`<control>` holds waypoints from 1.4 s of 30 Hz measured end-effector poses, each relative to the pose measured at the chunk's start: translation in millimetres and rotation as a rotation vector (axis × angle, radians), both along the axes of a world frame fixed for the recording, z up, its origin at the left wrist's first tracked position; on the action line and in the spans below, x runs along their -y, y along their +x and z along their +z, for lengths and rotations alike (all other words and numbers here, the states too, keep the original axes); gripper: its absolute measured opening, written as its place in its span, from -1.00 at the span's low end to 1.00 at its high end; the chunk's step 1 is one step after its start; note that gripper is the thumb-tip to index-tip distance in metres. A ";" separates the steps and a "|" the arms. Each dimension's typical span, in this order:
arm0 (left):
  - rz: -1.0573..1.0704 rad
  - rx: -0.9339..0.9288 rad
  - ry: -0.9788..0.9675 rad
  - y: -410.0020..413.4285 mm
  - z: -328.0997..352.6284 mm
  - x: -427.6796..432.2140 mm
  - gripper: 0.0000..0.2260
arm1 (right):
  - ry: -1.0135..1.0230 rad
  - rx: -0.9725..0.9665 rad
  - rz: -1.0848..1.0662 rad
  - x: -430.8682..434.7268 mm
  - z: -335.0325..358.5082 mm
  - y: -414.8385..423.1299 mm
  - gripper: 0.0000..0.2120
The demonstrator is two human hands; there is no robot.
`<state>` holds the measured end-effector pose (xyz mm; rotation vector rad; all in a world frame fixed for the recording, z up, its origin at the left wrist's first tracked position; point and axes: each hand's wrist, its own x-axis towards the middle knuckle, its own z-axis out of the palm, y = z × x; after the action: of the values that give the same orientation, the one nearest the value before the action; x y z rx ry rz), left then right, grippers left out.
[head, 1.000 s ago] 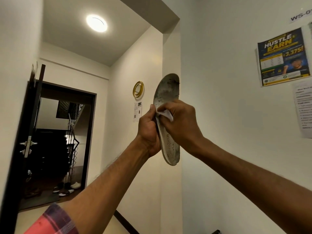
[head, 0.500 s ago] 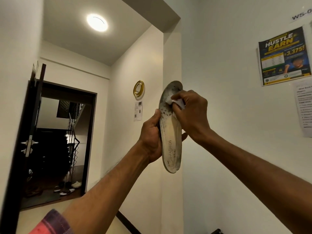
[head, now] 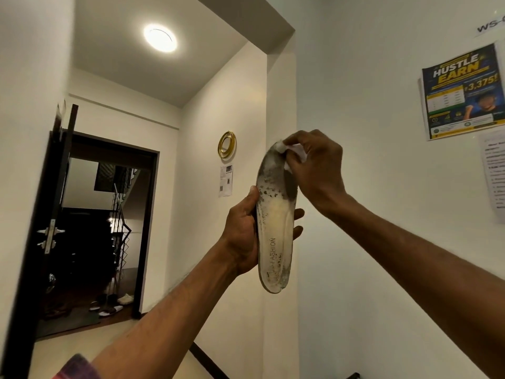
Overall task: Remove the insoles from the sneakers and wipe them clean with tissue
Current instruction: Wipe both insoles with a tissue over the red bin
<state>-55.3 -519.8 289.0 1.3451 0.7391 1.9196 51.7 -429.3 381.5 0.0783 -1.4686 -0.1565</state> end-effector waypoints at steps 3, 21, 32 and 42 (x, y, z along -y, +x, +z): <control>-0.003 -0.007 -0.006 -0.4 -0.9 1.4 -0.42 | 0.068 0.101 -0.049 -0.2 -4.5 -3.0 -0.85; -0.006 0.017 -0.024 -8.1 -1.2 3.2 -0.44 | 0.168 0.296 -0.023 -0.2 -15.2 -10.8 -0.82; 0.102 0.076 0.102 -12.9 -1.6 -6.8 -0.54 | 0.122 0.344 0.045 15.0 -58.7 -16.5 -0.80; -0.006 0.085 0.045 -9.3 8.2 -4.4 -0.46 | 0.143 0.334 -0.045 -3.0 -40.6 -4.5 -0.82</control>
<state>-64.7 -515.4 297.2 1.2829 0.6527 1.9864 47.2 -426.3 341.0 0.1947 -1.7920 -0.2956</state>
